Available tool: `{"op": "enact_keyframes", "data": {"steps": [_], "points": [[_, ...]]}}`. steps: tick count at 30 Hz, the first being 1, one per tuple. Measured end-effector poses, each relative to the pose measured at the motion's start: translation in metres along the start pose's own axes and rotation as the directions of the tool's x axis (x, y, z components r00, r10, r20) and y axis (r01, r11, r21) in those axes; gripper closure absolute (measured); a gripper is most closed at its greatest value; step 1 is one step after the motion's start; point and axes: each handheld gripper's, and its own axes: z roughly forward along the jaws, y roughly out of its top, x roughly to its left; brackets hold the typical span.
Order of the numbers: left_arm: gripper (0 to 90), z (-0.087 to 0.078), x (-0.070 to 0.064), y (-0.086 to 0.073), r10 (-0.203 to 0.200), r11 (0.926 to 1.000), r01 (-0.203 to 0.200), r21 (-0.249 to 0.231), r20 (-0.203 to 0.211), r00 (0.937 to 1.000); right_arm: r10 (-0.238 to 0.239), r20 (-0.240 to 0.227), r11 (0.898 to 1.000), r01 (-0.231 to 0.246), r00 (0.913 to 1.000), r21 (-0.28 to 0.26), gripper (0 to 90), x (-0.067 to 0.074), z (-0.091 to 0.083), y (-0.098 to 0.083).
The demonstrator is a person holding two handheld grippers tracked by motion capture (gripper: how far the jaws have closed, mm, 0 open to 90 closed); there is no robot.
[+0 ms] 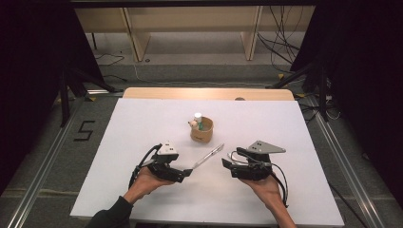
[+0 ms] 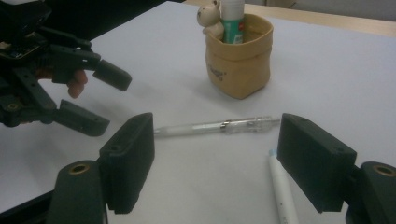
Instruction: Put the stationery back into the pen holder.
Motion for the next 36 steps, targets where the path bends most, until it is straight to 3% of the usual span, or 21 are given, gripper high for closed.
{"op": "enact_keyframes", "data": {"steps": [13,21,29,36], "points": [[18.9,0.011,0.003,0.015,0.009,0.9985,-0.009,0.055,0.000,1.0000,0.026,-0.010,1.000,-0.026,0.9996,0.013,26.9,-0.001,-0.013,-0.017],[21.4,0.022,0.000,0.023,0.042,0.9942,-0.042,0.099,0.009,0.9991,0.026,-0.017,0.999,-0.025,0.9995,0.019,25.8,0.002,-0.017,-0.023],[29.4,0.031,0.000,0.029,0.071,0.9889,-0.074,0.129,0.024,0.9972,0.022,-0.019,1.000,-0.022,0.9996,0.018,25.7,0.005,-0.023,-0.027],[37.1,0.043,-0.004,0.033,0.110,0.9732,-0.114,0.200,0.030,0.9935,0.023,-0.013,0.999,-0.023,0.9996,0.028,25.7,0.006,-0.024,-0.031]]}}
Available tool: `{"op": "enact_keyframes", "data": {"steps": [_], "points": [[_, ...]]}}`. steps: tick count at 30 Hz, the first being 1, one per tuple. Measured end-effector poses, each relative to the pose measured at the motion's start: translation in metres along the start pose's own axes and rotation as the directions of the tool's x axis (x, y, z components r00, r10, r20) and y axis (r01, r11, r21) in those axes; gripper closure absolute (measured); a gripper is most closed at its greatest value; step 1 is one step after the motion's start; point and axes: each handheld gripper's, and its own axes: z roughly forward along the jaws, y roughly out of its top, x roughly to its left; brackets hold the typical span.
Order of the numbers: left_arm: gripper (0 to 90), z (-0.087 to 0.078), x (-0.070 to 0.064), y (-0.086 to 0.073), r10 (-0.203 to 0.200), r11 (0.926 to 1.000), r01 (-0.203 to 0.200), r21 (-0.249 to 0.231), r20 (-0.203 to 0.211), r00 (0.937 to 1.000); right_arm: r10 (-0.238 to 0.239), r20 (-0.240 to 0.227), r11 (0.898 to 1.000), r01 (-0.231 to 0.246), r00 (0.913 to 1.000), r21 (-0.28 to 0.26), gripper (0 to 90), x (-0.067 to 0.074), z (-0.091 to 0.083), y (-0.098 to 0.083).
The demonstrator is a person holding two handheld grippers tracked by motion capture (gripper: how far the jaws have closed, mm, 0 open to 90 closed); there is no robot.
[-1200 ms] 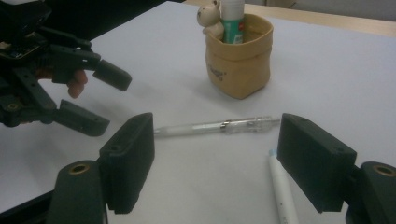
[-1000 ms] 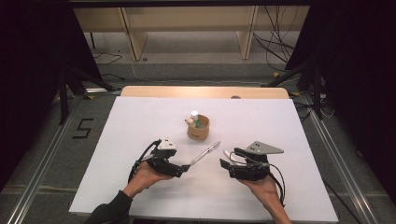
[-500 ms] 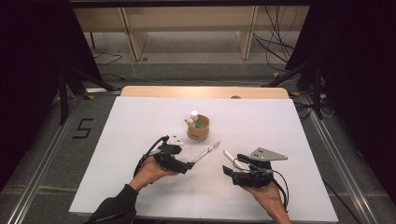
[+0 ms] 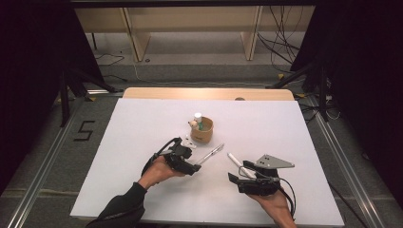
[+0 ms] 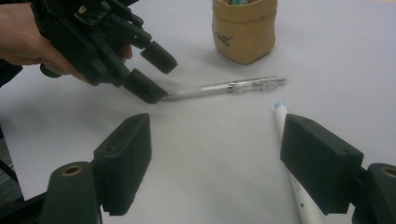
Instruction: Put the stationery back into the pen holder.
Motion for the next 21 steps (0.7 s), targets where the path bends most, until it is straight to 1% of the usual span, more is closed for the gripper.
{"op": "enact_keyframes", "data": {"steps": [2,3,6,7,11,13,16,18,19,21], "points": [[39.6,0.002,0.000,0.001,0.005,0.9999,-0.005,0.015,0.005,1.0000,-0.002,-0.001,1.000,0.002,1.0000,0.004,25.7,0.000,0.000,-0.001],[40.9,0.003,0.000,0.002,0.002,0.9999,-0.002,0.017,0.002,1.0000,-0.001,-0.002,1.000,0.001,1.0000,0.005,25.7,0.000,-0.001,-0.001],[45.4,0.005,0.001,0.004,0.012,0.9994,-0.012,0.033,-0.004,0.9999,0.000,-0.001,1.000,0.000,1.0000,0.007,25.7,-0.001,-0.001,-0.002],[46.8,0.006,0.001,0.004,0.008,0.9995,-0.008,0.030,-0.003,1.0000,0.000,-0.001,1.000,0.000,1.0000,0.007,25.7,-0.001,-0.001,-0.002],[52.6,0.007,0.001,0.008,0.016,0.9992,-0.016,0.035,0.005,0.9999,0.005,-0.001,1.000,-0.005,1.0000,0.005,25.8,0.000,0.000,-0.003],[54.5,0.008,0.001,0.010,0.012,0.9991,-0.012,0.039,0.015,0.9998,0.004,-0.002,1.000,-0.004,1.0000,0.008,25.8,0.000,0.000,-0.003],[55.1,0.012,0.000,0.013,-0.004,0.9989,0.003,0.047,0.018,0.9998,0.004,-0.003,1.000,-0.004,1.0000,0.009,25.8,0.000,0.000,-0.003],[56.3,0.015,-0.001,0.015,-0.012,0.9985,0.011,0.054,0.017,0.9998,0.004,-0.003,1.000,-0.004,1.0000,0.008,25.8,0.000,0.000,-0.003],[57.2,0.016,0.000,0.015,-0.009,0.9983,0.008,0.059,0.016,0.9998,0.003,-0.003,1.000,-0.003,1.0000,0.007,25.8,0.000,0.000,-0.003],[59.1,0.018,0.000,0.015,-0.018,0.9983,0.018,0.056,0.014,0.9997,0.005,-0.003,1.000,-0.005,1.0000,0.006,25.9,0.000,0.000,-0.003]]}}
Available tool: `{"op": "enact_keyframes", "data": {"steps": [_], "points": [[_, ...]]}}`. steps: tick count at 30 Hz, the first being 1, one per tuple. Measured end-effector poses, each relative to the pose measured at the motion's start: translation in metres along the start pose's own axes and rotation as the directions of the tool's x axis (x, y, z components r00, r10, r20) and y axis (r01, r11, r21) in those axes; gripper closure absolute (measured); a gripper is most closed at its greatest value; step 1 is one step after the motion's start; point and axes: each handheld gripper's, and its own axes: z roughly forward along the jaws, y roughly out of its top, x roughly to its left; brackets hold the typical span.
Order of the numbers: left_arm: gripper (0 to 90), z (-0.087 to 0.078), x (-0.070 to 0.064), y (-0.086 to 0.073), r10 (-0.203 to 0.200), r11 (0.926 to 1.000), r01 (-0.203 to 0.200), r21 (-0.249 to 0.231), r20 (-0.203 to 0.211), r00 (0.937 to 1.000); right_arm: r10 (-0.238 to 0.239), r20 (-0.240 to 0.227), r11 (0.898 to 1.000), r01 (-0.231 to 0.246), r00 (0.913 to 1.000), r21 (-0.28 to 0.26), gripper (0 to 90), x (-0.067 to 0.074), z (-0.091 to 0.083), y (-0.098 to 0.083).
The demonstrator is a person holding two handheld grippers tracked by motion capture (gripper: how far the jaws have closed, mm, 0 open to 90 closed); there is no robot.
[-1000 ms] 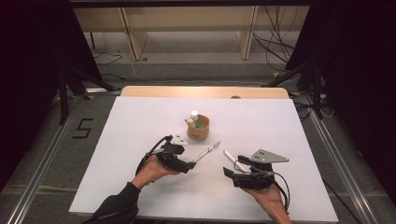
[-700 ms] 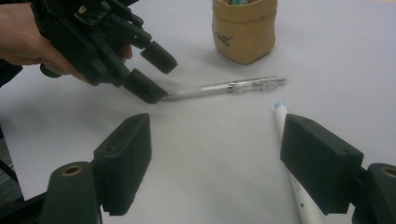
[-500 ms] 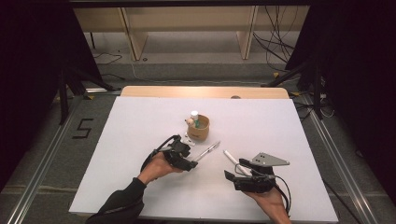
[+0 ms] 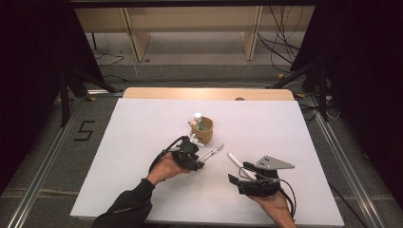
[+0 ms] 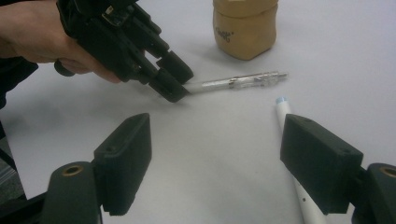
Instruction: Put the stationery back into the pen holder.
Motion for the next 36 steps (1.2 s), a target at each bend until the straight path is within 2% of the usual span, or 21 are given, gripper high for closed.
{"op": "enact_keyframes", "data": {"steps": [5,10,17,27,32,36], "points": [[63.6,0.0008,0.0000,0.0010,0.003,1.0000,-0.002,0.004,-0.014,0.9999,0.005,0.001,1.000,-0.005,1.0000,0.000,25.9,-0.0004,-0.0001,-0.0001],[66.5,0.0014,-0.0037,0.0010,0.029,0.9995,-0.029,0.009,-0.048,0.9984,0.000,0.000,1.000,0.000,1.0000,0.004,26.0,0.0001,0.0005,-0.0003],[71.1,0.0021,-0.0085,0.0022,0.047,0.9988,-0.046,0.016,-0.062,0.9970,0.003,0.006,1.000,-0.003,1.0000,0.003,26.3,-0.0002,0.0001,-0.0002],[79.1,0.0029,-0.0070,0.0023,0.004,1.0000,-0.004,0.001,-0.046,0.9989,0.000,0.002,1.000,0.000,1.0000,0.003,26.4,0.0001,0.0001,-0.0004],[79.8,0.0024,-0.0060,0.0016,0.001,1.0000,-0.001,-0.003,-0.045,0.9990,0.000,0.000,1.000,0.000,1.0000,0.003,26.5,-0.0001,0.0005,-0.0006],[80.0,0.0025,-0.0052,0.0004,-0.019,0.9996,0.019,-0.020,-0.037,0.9991,0.000,-0.001,1.000,0.000,1.0000,0.002,26.6,-0.0001,0.0003,-0.0006]]}}
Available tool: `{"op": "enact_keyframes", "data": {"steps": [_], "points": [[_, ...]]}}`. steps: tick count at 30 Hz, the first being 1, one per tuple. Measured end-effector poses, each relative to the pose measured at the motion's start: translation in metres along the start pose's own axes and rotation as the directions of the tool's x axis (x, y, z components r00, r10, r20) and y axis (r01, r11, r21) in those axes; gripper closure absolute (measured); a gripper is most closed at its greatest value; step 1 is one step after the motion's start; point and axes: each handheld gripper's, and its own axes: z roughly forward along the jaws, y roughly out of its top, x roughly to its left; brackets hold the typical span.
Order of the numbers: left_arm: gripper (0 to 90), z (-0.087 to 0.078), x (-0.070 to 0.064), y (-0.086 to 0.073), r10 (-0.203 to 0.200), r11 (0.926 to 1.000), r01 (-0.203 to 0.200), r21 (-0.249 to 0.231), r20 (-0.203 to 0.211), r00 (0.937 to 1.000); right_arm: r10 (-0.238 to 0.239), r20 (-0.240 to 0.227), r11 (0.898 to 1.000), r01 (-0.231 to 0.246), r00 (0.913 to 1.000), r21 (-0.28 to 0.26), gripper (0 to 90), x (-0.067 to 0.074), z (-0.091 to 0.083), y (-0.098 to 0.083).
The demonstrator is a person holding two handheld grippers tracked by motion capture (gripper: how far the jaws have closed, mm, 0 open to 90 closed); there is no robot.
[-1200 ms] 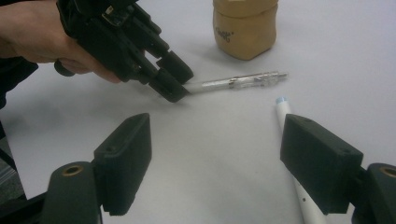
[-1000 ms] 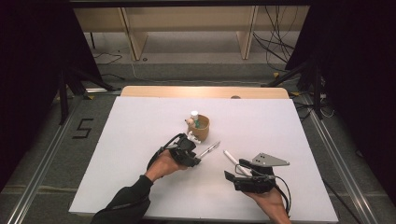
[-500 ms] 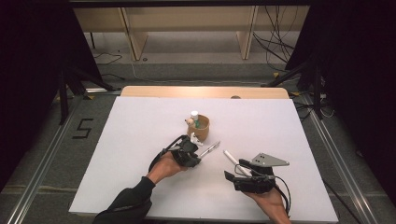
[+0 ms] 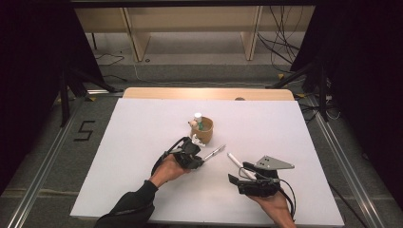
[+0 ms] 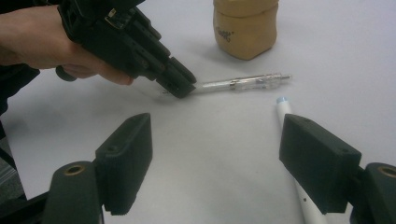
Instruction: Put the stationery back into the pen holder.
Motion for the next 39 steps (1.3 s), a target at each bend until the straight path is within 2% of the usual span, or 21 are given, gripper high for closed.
{"op": "enact_keyframes", "data": {"steps": [7,11,18,27,32,34,39], "points": [[80.1,-0.005,0.005,-0.002,-0.013,0.9999,0.013,-0.002,0.029,0.9995,0.000,-0.004,1.000,0.000,1.0000,-0.009,26.6,0.000,-0.001,0.000],[80.2,-0.015,0.009,-0.005,-0.024,0.9996,0.024,-0.010,0.043,0.9988,-0.008,-0.010,1.000,0.008,0.9999,-0.021,26.2,0.001,-0.002,0.000],[80.2,-0.033,0.010,-0.010,-0.012,0.9999,0.013,-0.002,0.092,0.9957,-0.028,-0.026,0.999,0.027,0.9993,-0.031,26.1,0.006,-0.002,0.001],[80.1,-0.053,0.001,-0.012,0.032,0.9994,-0.034,0.005,0.143,0.9892,-0.111,-0.014,0.993,0.111,0.9937,-0.038,26.0,0.022,0.001,0.003],[80.1,-0.056,-0.008,-0.012,0.052,0.9982,-0.056,0.022,0.170,0.9841,-0.139,-0.037,0.990,0.138,0.9896,-0.040,26.0,0.029,0.003,0.002],[80.1,-0.058,-0.011,-0.011,0.069,0.9967,-0.076,0.030,0.180,0.9813,-0.160,-0.037,0.987,0.159,0.9864,-0.039,26.0,0.032,0.004,0.002],[80.1,-0.059,-0.016,-0.010,0.085,0.9951,-0.093,0.031,0.198,0.9765,-0.211,-0.024,0.977,0.210,0.9772,-0.037,26.2,0.040,0.005,0.003]]}}
